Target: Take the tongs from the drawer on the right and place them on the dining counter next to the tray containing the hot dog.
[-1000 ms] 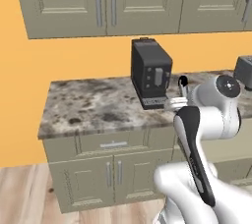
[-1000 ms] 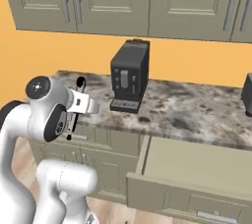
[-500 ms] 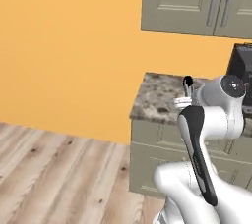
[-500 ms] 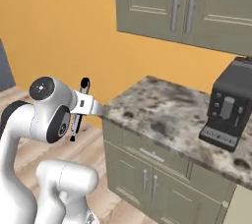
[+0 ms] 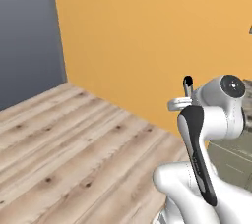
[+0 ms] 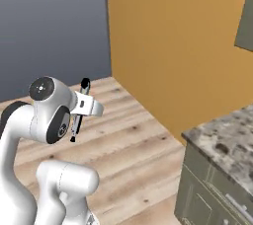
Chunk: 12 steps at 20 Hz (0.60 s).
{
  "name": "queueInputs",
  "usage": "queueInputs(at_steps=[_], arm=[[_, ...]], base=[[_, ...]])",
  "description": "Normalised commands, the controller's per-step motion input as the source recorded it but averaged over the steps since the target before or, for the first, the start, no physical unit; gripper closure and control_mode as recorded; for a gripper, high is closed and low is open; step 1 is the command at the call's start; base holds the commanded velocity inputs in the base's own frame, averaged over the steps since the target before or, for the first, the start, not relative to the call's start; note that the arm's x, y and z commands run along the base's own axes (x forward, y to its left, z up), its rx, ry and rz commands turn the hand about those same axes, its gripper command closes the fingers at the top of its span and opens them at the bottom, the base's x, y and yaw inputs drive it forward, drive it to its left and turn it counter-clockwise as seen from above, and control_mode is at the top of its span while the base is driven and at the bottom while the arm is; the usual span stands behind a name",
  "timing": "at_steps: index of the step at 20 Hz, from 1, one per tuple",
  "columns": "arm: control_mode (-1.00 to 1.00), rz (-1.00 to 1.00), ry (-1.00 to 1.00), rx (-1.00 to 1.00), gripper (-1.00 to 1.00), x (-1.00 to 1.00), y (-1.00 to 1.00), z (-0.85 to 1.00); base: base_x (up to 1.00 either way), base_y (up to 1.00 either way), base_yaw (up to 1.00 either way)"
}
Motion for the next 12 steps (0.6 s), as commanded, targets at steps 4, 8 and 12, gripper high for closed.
queueInputs(at_steps=[4,8,12], arm=[[1.00,0.00,0.00,0.00,1.00,0.00,0.00,0.00],[1.00,0.00,0.00,0.00,1.00,0.00,0.00,0.00],[1.00,0.00,0.00,0.00,1.00,0.00,0.00,0.00]], base=[[0.34,0.50,0.61],[0.89,0.59,0.51],[1.00,0.54,0.34]])
